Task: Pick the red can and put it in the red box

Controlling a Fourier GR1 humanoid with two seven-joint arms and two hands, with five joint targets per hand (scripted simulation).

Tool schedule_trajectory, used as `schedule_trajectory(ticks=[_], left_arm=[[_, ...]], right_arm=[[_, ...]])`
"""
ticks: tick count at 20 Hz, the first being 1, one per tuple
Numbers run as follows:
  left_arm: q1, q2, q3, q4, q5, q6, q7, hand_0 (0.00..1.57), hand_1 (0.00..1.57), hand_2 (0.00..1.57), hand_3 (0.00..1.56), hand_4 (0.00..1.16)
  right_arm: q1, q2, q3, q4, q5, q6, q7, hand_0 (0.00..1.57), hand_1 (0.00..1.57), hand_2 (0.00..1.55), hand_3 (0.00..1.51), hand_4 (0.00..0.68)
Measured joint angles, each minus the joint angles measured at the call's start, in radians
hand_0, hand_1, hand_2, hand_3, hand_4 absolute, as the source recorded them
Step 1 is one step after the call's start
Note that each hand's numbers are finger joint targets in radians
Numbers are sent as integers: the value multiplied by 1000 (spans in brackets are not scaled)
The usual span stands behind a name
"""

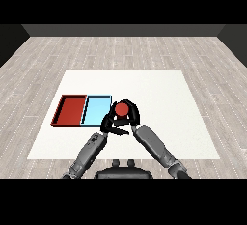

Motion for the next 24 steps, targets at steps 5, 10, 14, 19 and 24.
schedule_trajectory(ticks=[5,10,14,19,24], left_arm=[[-42,0,-23,39,25,10,-25,0,0,0,0,0],[-58,4,-47,27,32,52,-15,0,0,0,0,217],[-80,6,-33,45,14,94,2,608,608,631,0,605],[-89,9,-33,56,45,211,39,1571,1571,1497,1380,912],[-108,15,-59,92,42,291,48,1562,1562,1508,1409,971]], right_arm=[[-21,0,27,6,-14,-22,6,1487,1487,1451,1375,617],[-16,-2,71,-11,-20,-44,11,1487,1487,1457,1372,646],[-28,-2,93,28,-48,-52,-32,1474,1474,1450,1367,629],[-58,-6,115,48,-73,-72,-34,1529,1529,1458,1379,626],[-55,-12,112,29,-66,-71,-15,1499,1499,1454,1380,606]])
